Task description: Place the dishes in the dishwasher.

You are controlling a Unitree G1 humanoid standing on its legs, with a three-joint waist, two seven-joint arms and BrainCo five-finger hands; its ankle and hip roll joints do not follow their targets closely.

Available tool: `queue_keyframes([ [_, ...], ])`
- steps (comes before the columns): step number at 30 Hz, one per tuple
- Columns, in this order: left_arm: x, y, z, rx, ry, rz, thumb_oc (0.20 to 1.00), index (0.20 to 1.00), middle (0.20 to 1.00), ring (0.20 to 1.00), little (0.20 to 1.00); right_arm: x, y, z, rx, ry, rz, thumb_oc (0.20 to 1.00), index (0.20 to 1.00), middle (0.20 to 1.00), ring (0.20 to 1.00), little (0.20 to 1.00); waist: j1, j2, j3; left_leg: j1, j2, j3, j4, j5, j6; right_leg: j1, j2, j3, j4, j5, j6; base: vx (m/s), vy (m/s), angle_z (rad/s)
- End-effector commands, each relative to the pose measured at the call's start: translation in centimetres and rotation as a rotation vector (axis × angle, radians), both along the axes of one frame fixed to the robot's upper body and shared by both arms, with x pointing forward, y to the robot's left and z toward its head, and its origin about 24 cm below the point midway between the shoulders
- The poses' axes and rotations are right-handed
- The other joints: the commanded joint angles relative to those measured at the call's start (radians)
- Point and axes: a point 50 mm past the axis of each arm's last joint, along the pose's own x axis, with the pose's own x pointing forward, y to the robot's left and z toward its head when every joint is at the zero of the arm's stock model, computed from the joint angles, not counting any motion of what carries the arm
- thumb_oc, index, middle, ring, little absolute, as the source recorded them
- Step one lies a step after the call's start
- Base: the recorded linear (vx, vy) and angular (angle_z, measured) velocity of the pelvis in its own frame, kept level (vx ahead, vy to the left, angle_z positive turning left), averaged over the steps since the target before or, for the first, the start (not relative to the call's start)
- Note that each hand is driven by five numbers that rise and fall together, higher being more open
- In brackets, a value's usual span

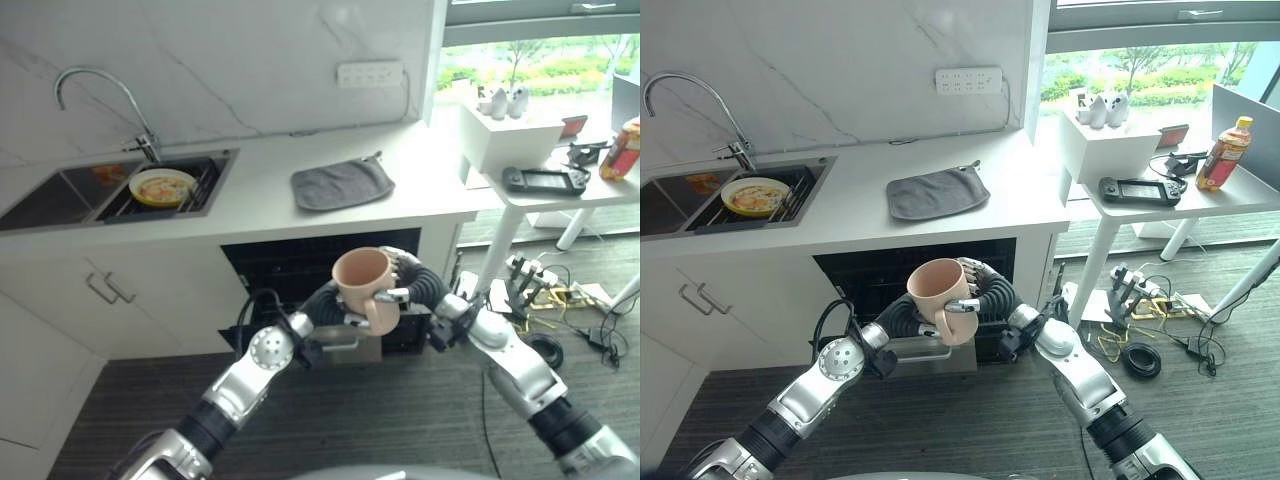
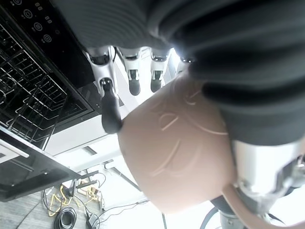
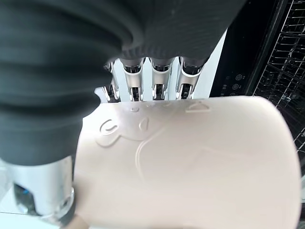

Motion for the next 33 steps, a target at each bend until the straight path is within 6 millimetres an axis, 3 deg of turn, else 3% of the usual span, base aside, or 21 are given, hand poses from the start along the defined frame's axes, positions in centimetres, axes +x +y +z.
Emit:
queue_keyframes([
  [1,1.3,-4.6,4.0,-0.06,-0.178,-0.173,1.0,1.0,1.0,1.0,1.0,-0.6,6.1,6.0,0.279,-0.207,0.221,0.2,0.2,0.2,0.2,0.2,0.011,-0.054,0.051,0.05,-0.028,0.017,0.014,-0.095,0.034,0.029,-0.033,0.078,0.039,-0.094,0.051,0.0,0.0,0.0],
  [7,1.3,-4.5,4.0,-0.06,-0.189,-0.175,1.0,1.0,1.0,1.0,1.0,-0.6,6.1,6.0,0.273,-0.206,0.22,0.2,0.2,0.2,0.2,0.2,0.013,-0.054,0.053,0.048,-0.027,0.015,0.017,-0.095,0.034,0.028,-0.032,0.079,0.043,-0.097,0.048,0.0,0.0,0.0],
  [8,1.3,-4.6,4.2,-0.06,-0.206,-0.184,0.385,0.385,0.385,0.385,0.385,-0.7,6.0,6.0,0.274,-0.208,0.221,0.2,0.2,0.2,0.2,0.2,0.013,-0.055,0.053,0.049,-0.027,0.015,0.016,-0.096,0.036,0.029,-0.032,0.077,0.044,-0.097,0.048,0.0,0.0,0.0],
  [9,1.3,-4.7,4.3,-0.058,-0.21,-0.187,0.2,0.2,0.2,0.2,0.2,-0.7,6.0,6.0,0.274,-0.208,0.222,0.2,0.2,0.2,0.2,0.2,0.012,-0.055,0.053,0.049,-0.028,0.015,0.016,-0.097,0.037,0.029,-0.032,0.077,0.045,-0.098,0.048,0.0,0.0,0.0],
  [19,1.1,-4.5,4.8,-0.097,-0.203,-0.196,0.2,0.2,0.2,0.2,0.2,-0.8,6.3,5.6,0.259,-0.201,0.227,0.2,0.2,0.2,0.2,0.2,0.017,-0.053,0.053,0.046,-0.027,0.011,0.017,-0.094,0.034,0.029,-0.033,0.076,0.046,-0.099,0.048,0.0,0.0,0.0],
  [20,1.1,-4.6,4.7,-0.093,-0.199,-0.202,0.2,0.2,0.2,0.2,0.2,-0.8,6.3,5.6,0.249,-0.202,0.226,0.41,0.41,0.41,0.41,0.41,0.017,-0.054,0.052,0.046,-0.027,0.01,0.017,-0.095,0.034,0.028,-0.033,0.075,0.047,-0.099,0.048,0.0,0.0,0.0],
  [21,1.1,-4.6,4.7,-0.087,-0.194,-0.216,0.2,0.2,0.2,0.2,0.2,-0.8,6.3,5.5,0.234,-0.209,0.226,0.922,0.922,0.922,0.922,0.922,0.018,-0.055,0.052,0.045,-0.027,0.01,0.018,-0.095,0.035,0.027,-0.033,0.075,0.048,-0.1,0.049,0.0,0.0,0.0],
  [22,1.0,-4.7,4.7,-0.083,-0.195,-0.227,0.2,0.2,0.2,0.2,0.2,-0.7,6.3,5.5,0.216,-0.218,0.227,1.0,1.0,1.0,1.0,1.0,0.018,-0.056,0.053,0.044,-0.027,0.009,0.018,-0.095,0.035,0.026,-0.034,0.075,0.048,-0.1,0.049,0.0,0.0,0.0],
  [27,1.0,-4.8,4.9,-0.085,-0.207,-0.231,0.2,0.2,0.2,0.2,0.2,-0.7,6.4,5.3,0.163,-0.215,0.263,1.0,1.0,1.0,1.0,1.0,0.018,-0.057,0.056,0.044,-0.027,0.007,0.02,-0.095,0.036,0.026,-0.033,0.078,0.05,-0.101,0.048,0.0,0.0,0.0],
  [28,1.1,-4.7,4.9,-0.087,-0.206,-0.228,0.2,0.2,0.2,0.2,0.2,-0.8,6.3,5.4,0.18,-0.219,0.266,0.3,0.3,0.3,0.3,0.3,0.018,-0.056,0.055,0.044,-0.027,0.005,0.02,-0.095,0.036,0.026,-0.032,0.079,0.052,-0.101,0.048,0.0,0.0,0.0],
  [29,1.2,-4.7,5.0,-0.087,-0.203,-0.225,0.2,0.2,0.2,0.2,0.2,-0.7,6.3,5.6,0.19,-0.215,0.264,0.2,0.2,0.2,0.2,0.2,0.018,-0.057,0.054,0.045,-0.028,0.001,0.019,-0.095,0.035,0.027,-0.031,0.08,0.052,-0.102,0.048,0.03,-0.003,0.0],
  [33,1.2,-4.8,4.9,-0.088,-0.195,-0.218,0.2,0.2,0.2,0.2,0.2,-0.6,6.4,5.5,0.179,-0.226,0.255,0.2,0.2,0.2,0.2,0.2,0.022,-0.057,0.052,0.044,-0.03,-0.005,0.02,-0.096,0.037,0.028,-0.032,0.079,0.055,-0.104,0.047,0.01,-0.001,0.0],
])
